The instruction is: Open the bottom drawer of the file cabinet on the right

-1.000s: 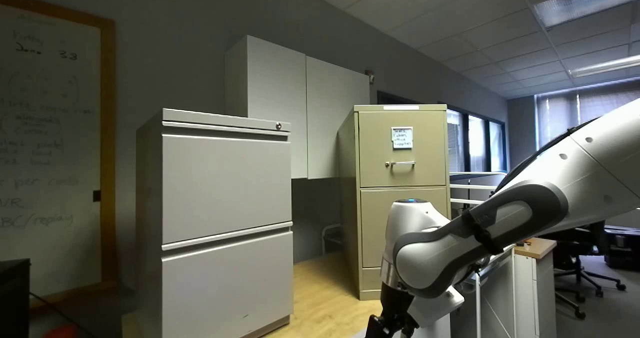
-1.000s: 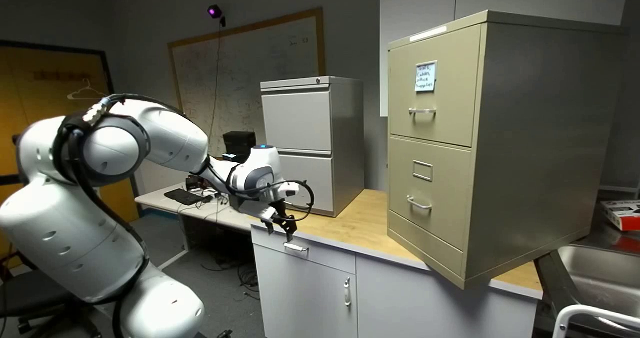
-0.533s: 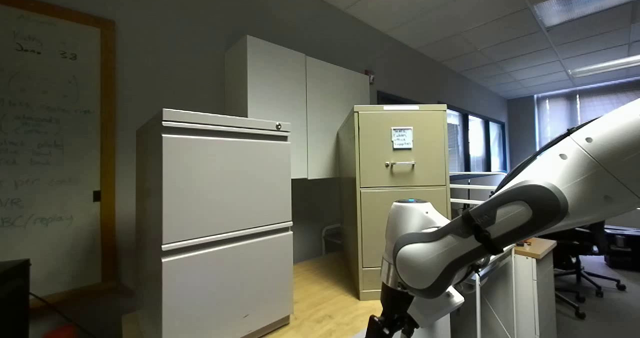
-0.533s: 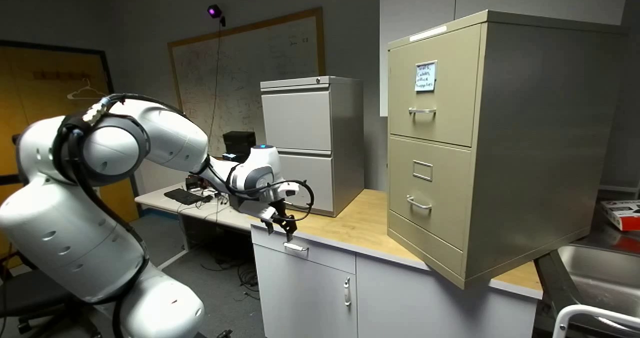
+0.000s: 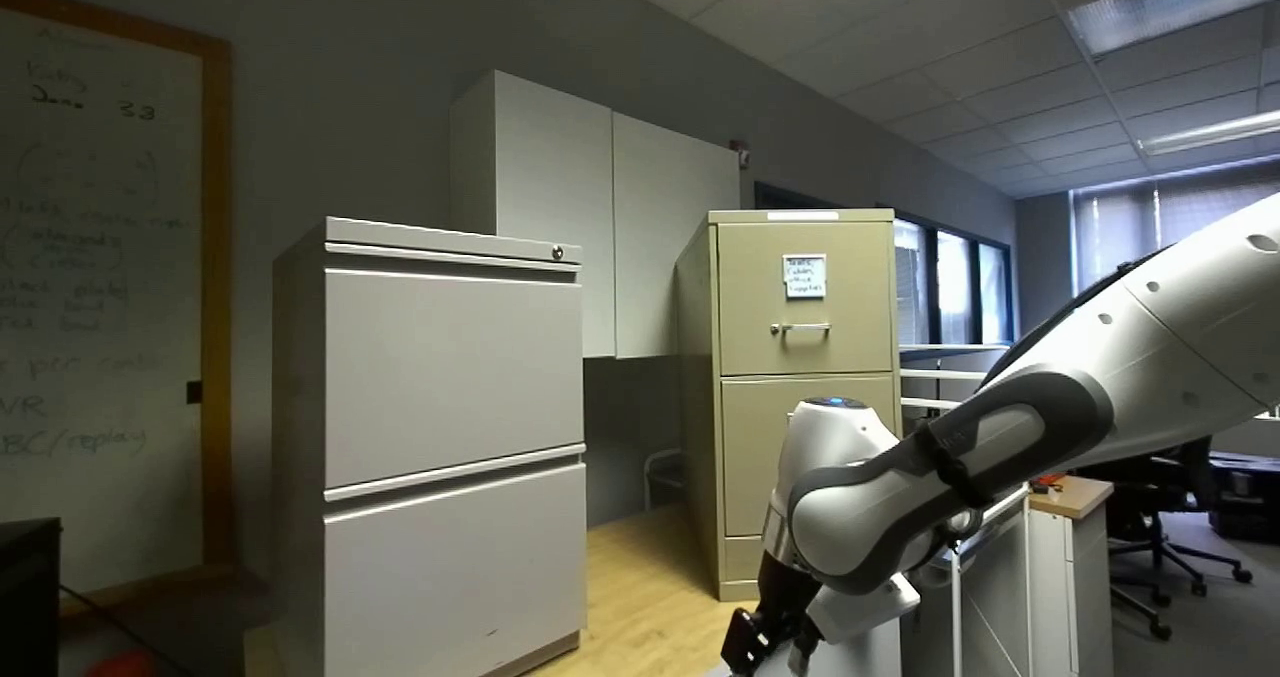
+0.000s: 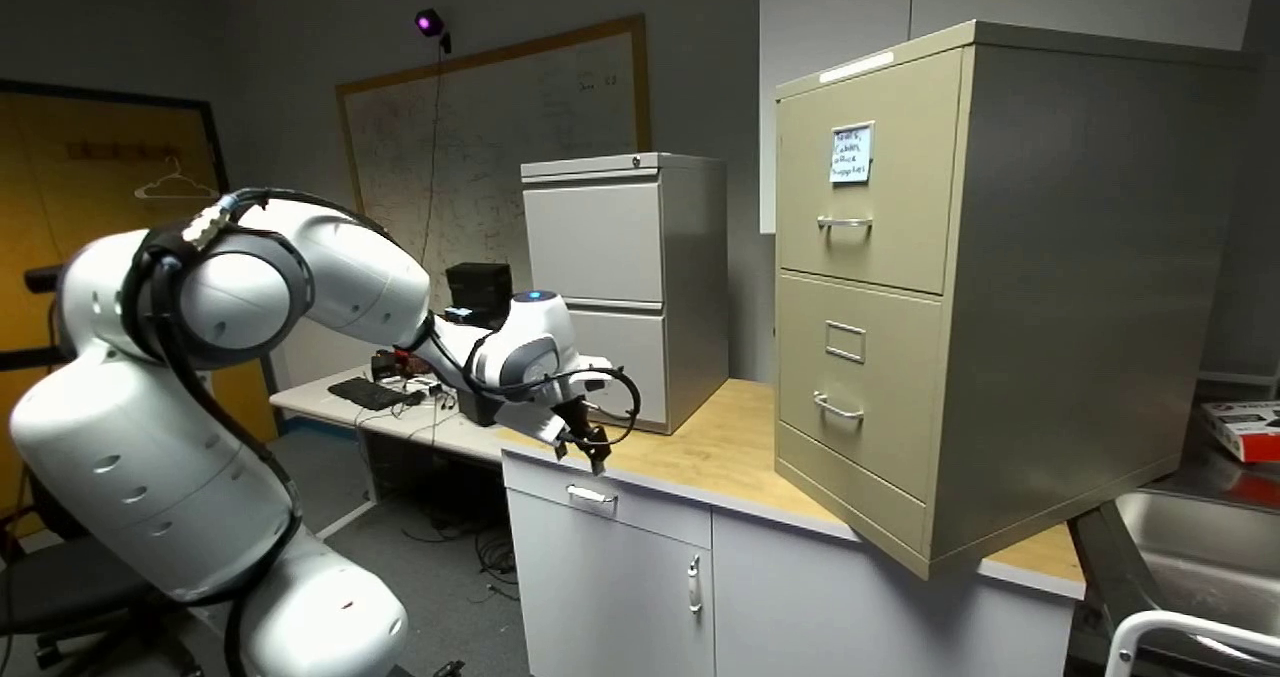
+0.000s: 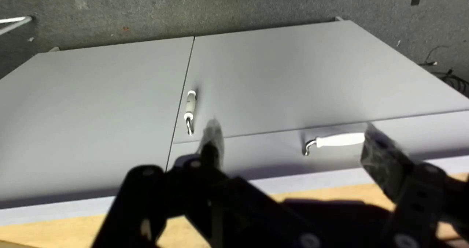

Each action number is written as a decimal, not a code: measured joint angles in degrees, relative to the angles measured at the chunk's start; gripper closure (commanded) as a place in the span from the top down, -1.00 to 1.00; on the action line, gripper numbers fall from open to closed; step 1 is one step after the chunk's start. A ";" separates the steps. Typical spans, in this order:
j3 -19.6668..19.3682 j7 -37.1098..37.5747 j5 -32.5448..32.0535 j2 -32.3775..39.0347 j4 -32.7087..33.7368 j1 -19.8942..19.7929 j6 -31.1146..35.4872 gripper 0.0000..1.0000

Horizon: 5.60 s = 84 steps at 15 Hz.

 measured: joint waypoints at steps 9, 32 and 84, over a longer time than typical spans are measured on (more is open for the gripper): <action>-11.48 -8.78 12.70 7.33 6.84 0.16 19.02 1.00; -30.81 -63.68 93.20 26.67 31.22 -9.49 -5.20 1.00; -18.65 -40.80 67.40 13.60 16.69 -17.13 -0.24 -0.92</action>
